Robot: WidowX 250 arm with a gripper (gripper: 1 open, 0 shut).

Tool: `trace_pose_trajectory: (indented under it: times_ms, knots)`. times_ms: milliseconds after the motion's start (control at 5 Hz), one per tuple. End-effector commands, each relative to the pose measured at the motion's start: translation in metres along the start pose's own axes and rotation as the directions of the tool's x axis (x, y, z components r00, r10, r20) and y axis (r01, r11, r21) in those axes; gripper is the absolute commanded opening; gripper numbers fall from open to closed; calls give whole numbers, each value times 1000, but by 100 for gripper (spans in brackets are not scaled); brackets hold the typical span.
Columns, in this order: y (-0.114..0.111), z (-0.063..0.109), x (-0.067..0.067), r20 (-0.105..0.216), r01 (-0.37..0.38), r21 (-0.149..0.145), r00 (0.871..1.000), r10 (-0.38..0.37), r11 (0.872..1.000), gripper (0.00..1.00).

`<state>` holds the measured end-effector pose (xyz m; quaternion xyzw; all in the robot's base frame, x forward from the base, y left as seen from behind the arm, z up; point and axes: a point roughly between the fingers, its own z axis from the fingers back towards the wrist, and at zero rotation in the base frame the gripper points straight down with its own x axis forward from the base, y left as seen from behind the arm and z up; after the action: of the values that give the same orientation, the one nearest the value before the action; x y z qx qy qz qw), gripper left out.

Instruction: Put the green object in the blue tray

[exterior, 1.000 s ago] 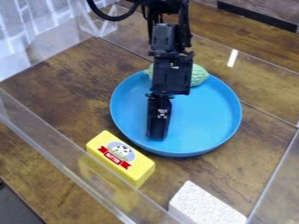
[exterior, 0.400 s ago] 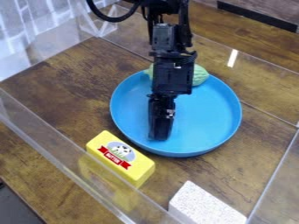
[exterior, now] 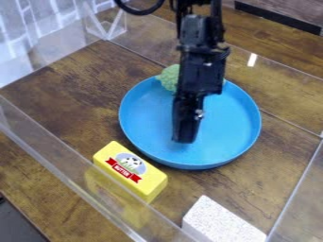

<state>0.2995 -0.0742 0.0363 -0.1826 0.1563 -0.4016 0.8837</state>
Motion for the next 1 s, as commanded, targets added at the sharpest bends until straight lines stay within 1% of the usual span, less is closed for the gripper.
trace_pose_trajectory:
  times_ms: [0,200,400,800]
  knots:
    - [-8,29,4,61,-6,46,998,3,999,0]
    - [-7,33,2,71,-37,38,997,34,999,0]
    - [-1,35,2,42,9,40,999,-11,999,0]
    - [5,34,-6,42,-2,26,999,1,1000,0]
